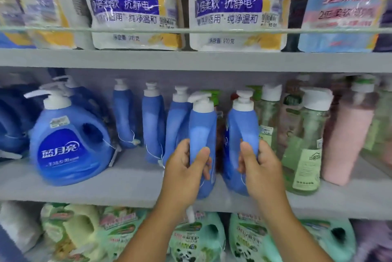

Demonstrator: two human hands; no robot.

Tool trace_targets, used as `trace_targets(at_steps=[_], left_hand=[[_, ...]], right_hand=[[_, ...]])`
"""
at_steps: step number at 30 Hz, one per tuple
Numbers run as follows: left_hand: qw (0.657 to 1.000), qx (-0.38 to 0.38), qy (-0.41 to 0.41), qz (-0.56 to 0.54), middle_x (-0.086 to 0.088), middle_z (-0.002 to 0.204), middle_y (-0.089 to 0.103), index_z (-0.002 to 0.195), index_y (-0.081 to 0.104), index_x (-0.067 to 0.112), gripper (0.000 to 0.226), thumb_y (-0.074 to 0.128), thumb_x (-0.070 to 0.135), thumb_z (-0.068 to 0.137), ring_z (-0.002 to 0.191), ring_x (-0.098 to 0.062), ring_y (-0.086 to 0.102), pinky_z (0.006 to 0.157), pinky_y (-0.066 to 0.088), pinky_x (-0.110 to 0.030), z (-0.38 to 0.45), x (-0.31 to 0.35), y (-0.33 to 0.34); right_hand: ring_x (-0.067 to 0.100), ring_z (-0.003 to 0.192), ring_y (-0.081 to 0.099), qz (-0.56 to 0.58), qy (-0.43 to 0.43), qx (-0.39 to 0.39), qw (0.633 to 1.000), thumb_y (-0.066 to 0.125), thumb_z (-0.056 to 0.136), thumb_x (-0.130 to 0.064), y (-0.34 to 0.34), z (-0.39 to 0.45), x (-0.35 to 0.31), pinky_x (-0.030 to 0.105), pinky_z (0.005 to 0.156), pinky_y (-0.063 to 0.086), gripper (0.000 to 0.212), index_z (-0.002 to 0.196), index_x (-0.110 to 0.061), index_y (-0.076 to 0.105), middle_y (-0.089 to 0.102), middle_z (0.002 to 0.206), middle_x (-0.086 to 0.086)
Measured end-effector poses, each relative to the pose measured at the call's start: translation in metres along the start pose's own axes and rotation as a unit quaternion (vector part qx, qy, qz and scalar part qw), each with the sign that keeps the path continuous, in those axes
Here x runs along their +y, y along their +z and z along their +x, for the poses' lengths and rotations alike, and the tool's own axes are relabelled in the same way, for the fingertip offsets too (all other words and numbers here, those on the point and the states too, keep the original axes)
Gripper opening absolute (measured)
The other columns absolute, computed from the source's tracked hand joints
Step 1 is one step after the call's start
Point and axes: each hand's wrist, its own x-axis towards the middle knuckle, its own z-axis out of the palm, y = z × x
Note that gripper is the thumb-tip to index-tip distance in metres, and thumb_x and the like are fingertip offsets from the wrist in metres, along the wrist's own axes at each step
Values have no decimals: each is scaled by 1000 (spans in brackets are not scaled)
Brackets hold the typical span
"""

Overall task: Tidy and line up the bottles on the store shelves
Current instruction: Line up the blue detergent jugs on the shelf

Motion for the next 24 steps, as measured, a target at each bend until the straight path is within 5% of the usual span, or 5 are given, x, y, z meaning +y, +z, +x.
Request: trace_targets(at_steps=[9,13,16,21,24], left_hand=[[998,8,0,-65,-4,74,69,99,58,10,7,64,14,98,57,-19,65,64,55,-30,8,-9,-4],[995,66,8,-72,5,92,70,116,59,19,24,65,6,97,81,-10,67,80,55,-25,-9,-3,-32],[987,152,44,28,6,102,71,115,62,22,25,66,7,96,93,-6,68,84,52,-18,-17,3,-88],[922,334,87,174,11,113,64,115,63,27,21,68,21,95,103,-8,62,90,53,-25,-10,8,-202],[907,318,71,266,7,126,51,131,54,26,50,78,33,88,116,-14,56,101,47,-30,13,-8,-264]], right_hand=[[14,59,63,-8,20,39,999,62,100,-26,9,4,0,27,63,50,23,91,-5,61,68,68,11],[23,100,67,-10,16,95,995,69,95,-26,5,3,-7,36,84,54,23,115,-23,58,68,112,8],[18,112,57,-26,-80,143,986,69,92,-29,17,-16,-26,30,94,49,36,119,-41,48,54,130,2],[18,104,61,-33,-229,3,973,66,94,-8,82,-53,-52,22,96,44,21,111,-20,62,56,112,-10],[6,103,65,-8,-199,-94,976,66,94,-12,131,-54,-57,16,90,49,22,107,-29,67,61,112,-22]])
